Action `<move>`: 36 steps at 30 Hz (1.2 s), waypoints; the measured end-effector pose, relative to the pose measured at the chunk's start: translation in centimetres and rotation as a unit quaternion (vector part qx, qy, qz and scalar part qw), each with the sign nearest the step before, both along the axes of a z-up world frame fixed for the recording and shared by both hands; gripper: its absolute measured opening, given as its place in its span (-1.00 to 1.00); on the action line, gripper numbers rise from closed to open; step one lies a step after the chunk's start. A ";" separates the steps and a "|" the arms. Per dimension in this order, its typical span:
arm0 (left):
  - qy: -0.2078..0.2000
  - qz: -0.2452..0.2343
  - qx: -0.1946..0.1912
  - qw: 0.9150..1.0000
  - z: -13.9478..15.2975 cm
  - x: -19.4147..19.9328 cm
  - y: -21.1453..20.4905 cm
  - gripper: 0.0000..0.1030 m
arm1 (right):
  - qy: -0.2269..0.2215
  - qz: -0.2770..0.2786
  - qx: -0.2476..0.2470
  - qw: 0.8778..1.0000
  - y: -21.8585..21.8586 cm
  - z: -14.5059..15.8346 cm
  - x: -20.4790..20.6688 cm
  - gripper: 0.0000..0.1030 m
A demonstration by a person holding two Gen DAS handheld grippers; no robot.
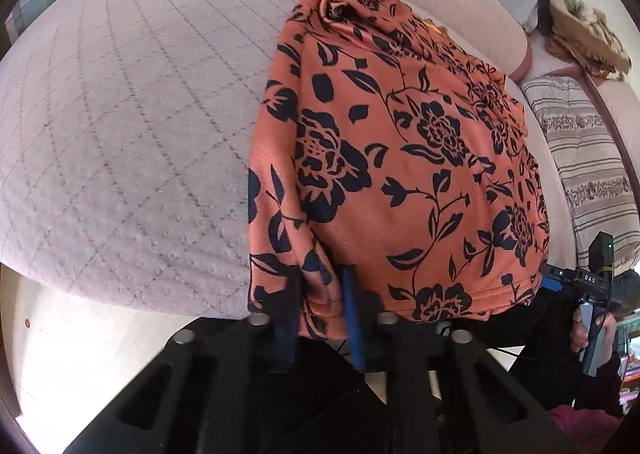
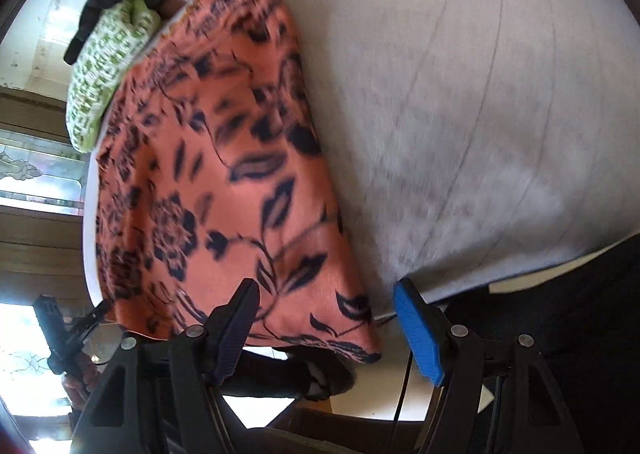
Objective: Fold small clothes
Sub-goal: 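Lift the hem with both tools and fold it toward the collar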
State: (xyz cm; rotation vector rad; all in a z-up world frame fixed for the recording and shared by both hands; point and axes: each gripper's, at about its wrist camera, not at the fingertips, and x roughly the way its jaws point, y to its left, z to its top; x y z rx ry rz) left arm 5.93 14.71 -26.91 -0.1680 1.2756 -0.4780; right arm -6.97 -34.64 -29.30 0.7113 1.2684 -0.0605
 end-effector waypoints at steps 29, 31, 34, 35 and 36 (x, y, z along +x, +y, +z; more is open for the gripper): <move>-0.026 0.005 -0.065 0.998 2.3 0.6 0.1 -0.87 | -0.039 0.029 0.044 0.998 1.1 1.7 -0.5 -0.82; -0.030 0.012 -0.085 0.996 3.2 1.0 0.6 -0.88 | -0.066 0.039 0.066 0.995 1.4 2.7 -0.2 -0.83; -0.042 0.025 -0.123 0.991 4.8 1.5 1.5 -0.88 | -0.119 0.033 0.111 0.986 1.2 4.6 0.4 -0.84; -0.050 0.030 -0.133 0.989 5.4 1.7 1.9 -0.88 | -0.141 0.027 0.127 0.982 0.8 5.4 0.7 -0.84; -0.057 0.036 -0.142 0.988 6.0 1.9 2.2 -0.88 | -0.155 0.020 0.135 0.979 0.5 6.0 0.9 -0.84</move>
